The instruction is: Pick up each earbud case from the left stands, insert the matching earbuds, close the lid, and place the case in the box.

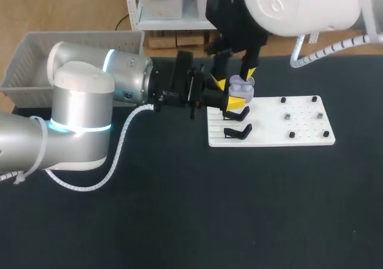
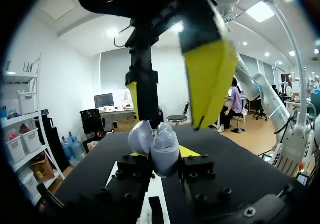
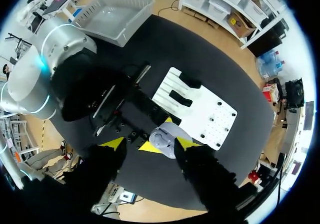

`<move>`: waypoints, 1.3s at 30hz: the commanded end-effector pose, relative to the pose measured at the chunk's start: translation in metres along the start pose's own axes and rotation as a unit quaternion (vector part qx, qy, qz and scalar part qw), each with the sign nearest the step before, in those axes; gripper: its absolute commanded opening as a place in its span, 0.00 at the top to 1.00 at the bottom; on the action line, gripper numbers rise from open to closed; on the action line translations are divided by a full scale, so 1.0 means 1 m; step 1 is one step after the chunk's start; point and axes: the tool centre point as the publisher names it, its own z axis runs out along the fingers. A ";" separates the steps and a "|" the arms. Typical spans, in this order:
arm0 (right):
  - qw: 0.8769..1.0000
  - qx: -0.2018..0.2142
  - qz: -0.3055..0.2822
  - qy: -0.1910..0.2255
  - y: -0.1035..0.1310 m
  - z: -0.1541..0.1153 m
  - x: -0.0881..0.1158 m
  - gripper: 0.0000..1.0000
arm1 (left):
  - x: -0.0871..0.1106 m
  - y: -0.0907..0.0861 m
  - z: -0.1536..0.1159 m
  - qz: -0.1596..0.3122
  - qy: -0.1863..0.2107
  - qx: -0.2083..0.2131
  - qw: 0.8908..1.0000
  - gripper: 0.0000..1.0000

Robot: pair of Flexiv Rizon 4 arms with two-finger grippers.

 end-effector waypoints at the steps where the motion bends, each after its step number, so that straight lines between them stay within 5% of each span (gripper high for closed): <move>1: 1.000 -0.008 0.002 -0.023 -0.003 -0.015 0.011 0.00 | 0.000 -0.001 0.000 0.001 0.001 -0.001 1.000 1.00; 12: 0.977 0.046 0.159 -0.132 -0.055 -0.031 -0.015 0.00 | 0.000 -0.001 0.000 0.001 0.001 -0.001 1.000 1.00; 26: 0.969 0.057 0.212 -0.115 -0.098 0.006 -0.034 0.00 | 0.000 -0.001 0.000 0.001 0.001 -0.001 1.000 1.00; 39: 0.975 0.042 0.201 -0.080 -0.085 0.021 -0.010 0.00 | 0.000 -0.001 0.000 0.001 0.001 -0.001 1.000 1.00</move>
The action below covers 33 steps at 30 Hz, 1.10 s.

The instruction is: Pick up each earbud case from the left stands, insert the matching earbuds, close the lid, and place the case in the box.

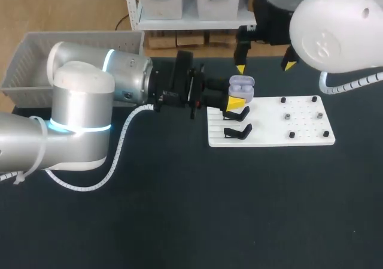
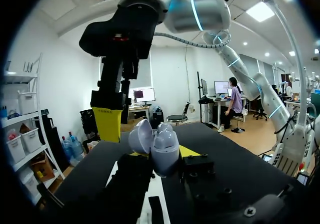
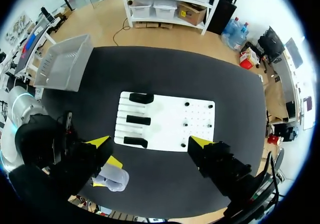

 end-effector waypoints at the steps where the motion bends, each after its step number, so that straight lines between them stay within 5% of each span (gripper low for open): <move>1: 1.000 -0.005 -0.005 0.010 0.001 -0.002 0.011 0.00 | 0.000 -0.001 0.000 0.000 0.000 -0.001 1.000 1.00; 18: 1.000 -0.026 -0.001 0.013 0.003 -0.010 0.034 0.00 | 0.000 -0.001 0.000 0.000 0.000 -0.001 1.000 1.00; 24: 0.995 0.020 0.017 -0.093 -0.007 -0.043 0.029 0.00 | 0.000 -0.001 0.000 0.000 0.000 -0.001 1.000 1.00; 33: 0.977 -0.017 -0.051 -0.206 -0.014 -0.123 0.055 0.00 | -0.003 -0.001 -0.005 -0.007 0.005 -0.004 1.000 1.00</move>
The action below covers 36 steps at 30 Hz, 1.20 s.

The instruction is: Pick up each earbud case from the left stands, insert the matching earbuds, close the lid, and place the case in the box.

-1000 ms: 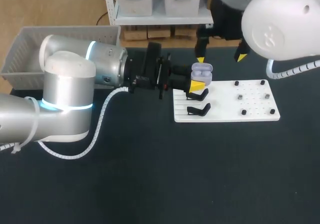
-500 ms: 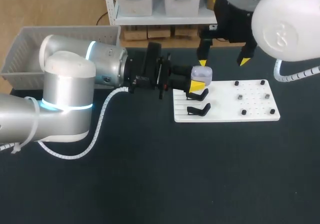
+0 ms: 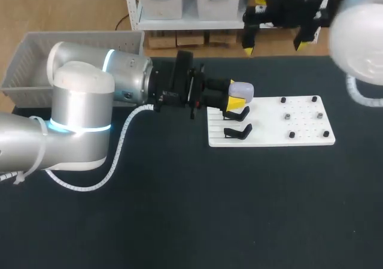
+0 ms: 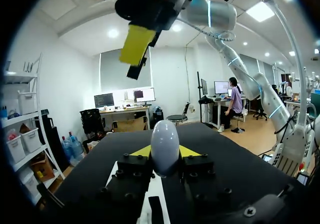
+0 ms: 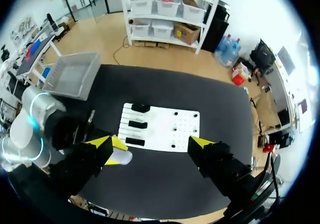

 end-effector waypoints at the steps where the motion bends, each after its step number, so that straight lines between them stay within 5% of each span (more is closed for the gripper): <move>1: 0.992 -0.044 -0.030 -0.117 -0.013 -0.049 0.040 0.00 | -0.006 -0.001 -0.009 -0.010 0.004 -0.008 1.000 1.00; 4: 0.990 -0.093 -0.044 -0.101 -0.012 -0.061 0.055 0.00 | -0.016 0.000 -0.032 -0.023 0.006 -0.039 0.999 1.00; 14: 0.990 -0.093 -0.044 -0.101 -0.012 -0.061 0.055 0.00 | -0.058 0.010 -0.137 0.005 0.025 -0.208 0.978 1.00; 30: 0.990 -0.093 -0.044 -0.101 -0.012 -0.061 0.055 0.00 | -0.025 0.081 -0.326 0.017 0.133 -0.440 0.888 1.00; 36: 0.990 -0.093 -0.044 -0.101 -0.012 -0.061 0.055 0.00 | -0.011 0.108 -0.363 0.025 0.171 -0.447 0.877 1.00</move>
